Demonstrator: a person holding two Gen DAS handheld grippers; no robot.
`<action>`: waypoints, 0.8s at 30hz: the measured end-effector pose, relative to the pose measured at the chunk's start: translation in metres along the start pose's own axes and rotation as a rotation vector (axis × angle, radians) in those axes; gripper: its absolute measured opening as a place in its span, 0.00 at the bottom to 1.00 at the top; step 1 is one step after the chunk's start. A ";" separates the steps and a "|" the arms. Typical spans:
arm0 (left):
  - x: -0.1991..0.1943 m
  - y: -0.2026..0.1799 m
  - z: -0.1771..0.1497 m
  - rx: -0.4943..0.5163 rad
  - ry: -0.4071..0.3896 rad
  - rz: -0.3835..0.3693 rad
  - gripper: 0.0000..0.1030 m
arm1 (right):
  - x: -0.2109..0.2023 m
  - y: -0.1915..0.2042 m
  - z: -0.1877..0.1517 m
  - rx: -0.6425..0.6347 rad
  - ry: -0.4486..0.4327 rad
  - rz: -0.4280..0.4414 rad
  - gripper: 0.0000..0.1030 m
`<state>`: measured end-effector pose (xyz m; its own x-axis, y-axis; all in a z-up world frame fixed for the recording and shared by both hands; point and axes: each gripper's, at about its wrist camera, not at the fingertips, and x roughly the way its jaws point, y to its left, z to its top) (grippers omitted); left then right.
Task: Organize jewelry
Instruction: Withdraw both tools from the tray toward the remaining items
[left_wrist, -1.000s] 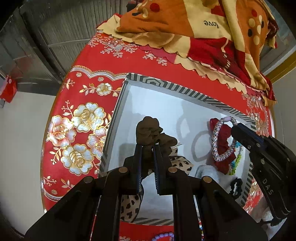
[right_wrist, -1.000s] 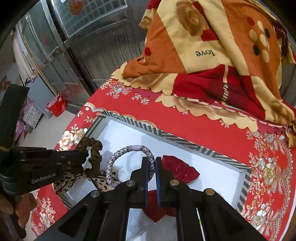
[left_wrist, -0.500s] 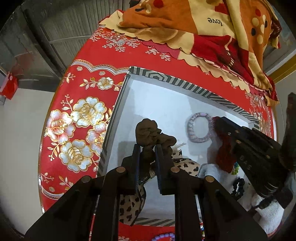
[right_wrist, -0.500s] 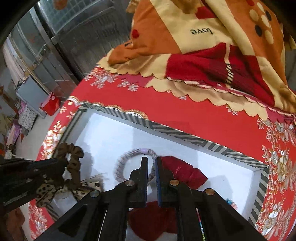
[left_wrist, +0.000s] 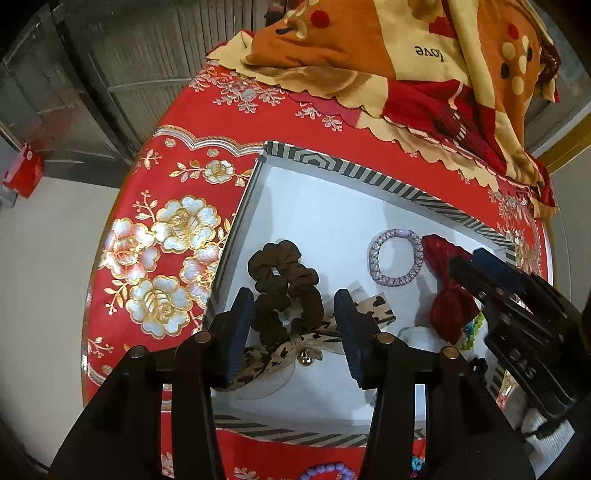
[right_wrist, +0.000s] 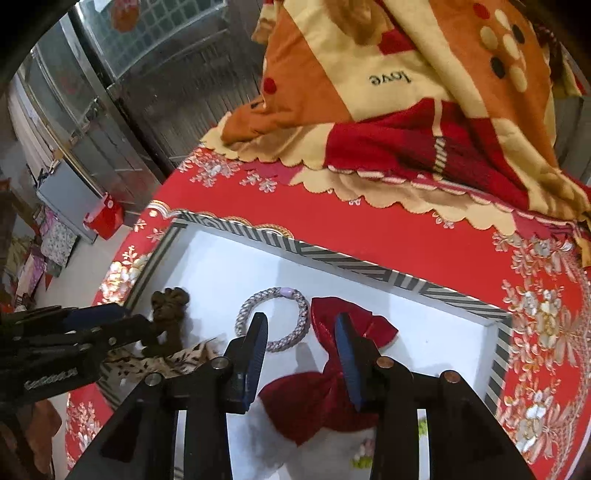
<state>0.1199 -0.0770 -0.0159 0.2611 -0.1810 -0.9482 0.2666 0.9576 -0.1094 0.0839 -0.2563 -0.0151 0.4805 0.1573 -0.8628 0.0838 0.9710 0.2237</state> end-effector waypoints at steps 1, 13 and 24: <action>-0.003 0.000 -0.001 0.002 -0.005 -0.001 0.43 | -0.005 0.001 -0.002 0.002 -0.006 0.003 0.35; -0.043 0.002 -0.031 -0.010 -0.047 -0.043 0.44 | -0.063 -0.003 -0.037 0.033 -0.054 -0.055 0.36; -0.065 0.005 -0.082 0.042 -0.055 -0.042 0.44 | -0.105 -0.015 -0.088 0.095 -0.078 -0.100 0.36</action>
<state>0.0280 -0.0423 0.0210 0.2991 -0.2336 -0.9252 0.3171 0.9388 -0.1345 -0.0446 -0.2714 0.0322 0.5317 0.0426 -0.8459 0.2148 0.9593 0.1834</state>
